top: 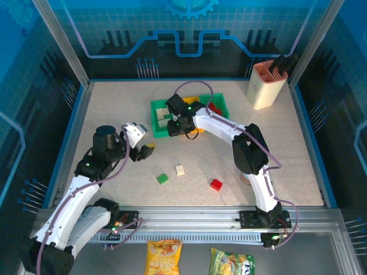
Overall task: Sort the legos into containers by color
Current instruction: Pick up the lego from the bottom-center of the table.
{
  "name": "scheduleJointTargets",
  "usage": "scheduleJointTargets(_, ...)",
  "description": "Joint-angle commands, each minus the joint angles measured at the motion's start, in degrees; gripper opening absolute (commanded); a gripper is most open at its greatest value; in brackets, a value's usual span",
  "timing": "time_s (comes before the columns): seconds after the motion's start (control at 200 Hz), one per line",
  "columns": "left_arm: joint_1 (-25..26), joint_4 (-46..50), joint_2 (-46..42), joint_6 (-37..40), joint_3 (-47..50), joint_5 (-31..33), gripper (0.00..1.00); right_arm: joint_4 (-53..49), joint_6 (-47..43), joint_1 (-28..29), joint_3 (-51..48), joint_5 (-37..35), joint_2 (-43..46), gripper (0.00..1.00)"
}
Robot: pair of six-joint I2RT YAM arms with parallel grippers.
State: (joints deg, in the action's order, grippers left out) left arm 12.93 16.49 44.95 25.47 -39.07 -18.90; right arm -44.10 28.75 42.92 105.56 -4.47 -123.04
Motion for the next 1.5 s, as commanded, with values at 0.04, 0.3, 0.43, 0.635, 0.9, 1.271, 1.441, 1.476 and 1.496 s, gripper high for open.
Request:
scheduleJointTargets(0.04,0.43,1.0,0.14,0.19,-1.42,-0.79,0.72,-4.36,1.99,3.56,-3.79,-0.38,3.32,0.43)
scheduleJointTargets(0.3,0.39,1.26,-0.48,0.45,-1.58,0.13,0.72,-7.87,3.98,8.54,-6.77,-2.33,3.2,0.46)
scheduleJointTargets(0.43,0.41,1.25,-0.84,0.63,-1.49,0.18,0.72,-8.56,5.74,10.62,-9.04,-4.24,3.6,0.49)
scheduleJointTargets(0.635,0.43,1.26,-0.84,0.63,-1.6,0.16,0.72,-7.89,8.18,12.16,-11.18,-3.6,2.82,0.51)
scheduleJointTargets(0.9,0.41,1.17,-0.79,0.65,-1.52,0.0,0.72,-7.14,9.74,12.97,-13.96,-1.92,3.05,0.5)
scheduleJointTargets(1.271,0.43,1.18,-0.91,0.65,-1.61,0.0,0.72,-7.45,10.36,13.67,-16.26,-1.83,4.26,0.43)
scheduleJointTargets(1.441,0.39,1.16,-0.83,0.65,-1.59,-0.18,0.72,-7.23,10.53,13.88,-16.44,-2.14,4.36,0.38)
scheduleJointTargets(1.476,0.43,1.24,-0.91,0.64,-1.58,-0.1,0.72,-7.15,10.53,13.92,-16.44,-2.28,4.39,0.37)
scheduleJointTargets(1.496,0.43,1.17,-0.95,0.63,-1.62,-0.05,0.72,-7.14,10.49,13.86,-16.43,-2.28,4.47,0.37)
